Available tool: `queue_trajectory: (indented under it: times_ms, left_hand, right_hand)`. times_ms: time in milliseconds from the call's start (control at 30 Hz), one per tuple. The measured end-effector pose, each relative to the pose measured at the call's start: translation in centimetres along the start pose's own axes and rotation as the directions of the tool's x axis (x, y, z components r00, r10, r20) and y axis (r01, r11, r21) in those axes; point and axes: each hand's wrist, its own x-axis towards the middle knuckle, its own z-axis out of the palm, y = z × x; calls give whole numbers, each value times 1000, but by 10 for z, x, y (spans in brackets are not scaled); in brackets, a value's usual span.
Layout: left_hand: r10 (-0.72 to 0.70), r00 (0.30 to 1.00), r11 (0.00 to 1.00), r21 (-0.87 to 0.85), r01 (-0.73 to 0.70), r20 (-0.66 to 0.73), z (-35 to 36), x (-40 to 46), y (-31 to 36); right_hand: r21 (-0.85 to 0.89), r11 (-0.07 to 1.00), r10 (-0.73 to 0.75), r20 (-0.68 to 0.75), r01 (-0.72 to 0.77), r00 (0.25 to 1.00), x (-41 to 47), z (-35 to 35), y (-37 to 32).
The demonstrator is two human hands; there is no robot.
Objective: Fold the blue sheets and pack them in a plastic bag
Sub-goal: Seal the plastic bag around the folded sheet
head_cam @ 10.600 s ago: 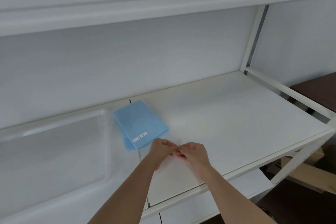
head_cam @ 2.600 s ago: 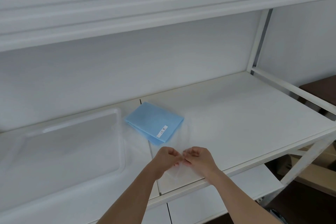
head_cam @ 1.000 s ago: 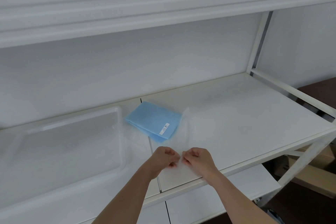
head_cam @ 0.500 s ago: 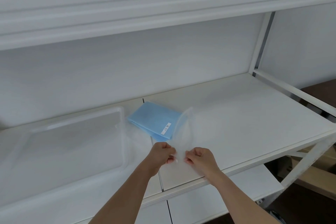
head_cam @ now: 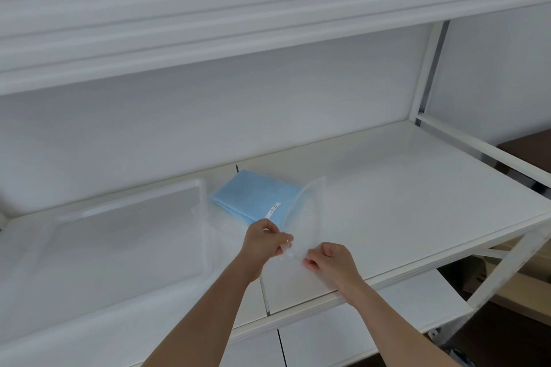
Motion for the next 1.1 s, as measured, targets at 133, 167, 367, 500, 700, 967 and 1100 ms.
queue_trajectory:
  times_ms: [133,167,367,500,700,967,1100]
  left_hand:
    - [-28,1000,999,-29,28,11,4,-3,12]
    - [-30,999,999,-31,30,17,5,-4,14]
    - [1,992,1000,2,-2,129,15,-11,25]
    - [-55,980,998,16,53,190,31,-17,31]
    - [-70,920,994,109,30,386,51,-27,36]
    - [252,968,890,393,-231,1,50,-4,24]
    - [336,928,695,707,-130,-159,32,10,4]
  right_hand:
    - [79,997,8,-51,-4,999,2,-3,2]
    - [151,988,26,-82,-13,996,3,-4,3]
    - [-68,995,-91,-351,71,932,13,-11,10]
    - [-318,919,-358,-433,232,827,11,-19,6]
    - [-454,842,-454,-307,291,836,11,-31,3]
    - [-429,902,-51,-1,46,999,23,-48,12]
    - [-287,958,33,37,-21,999,21,-50,7]
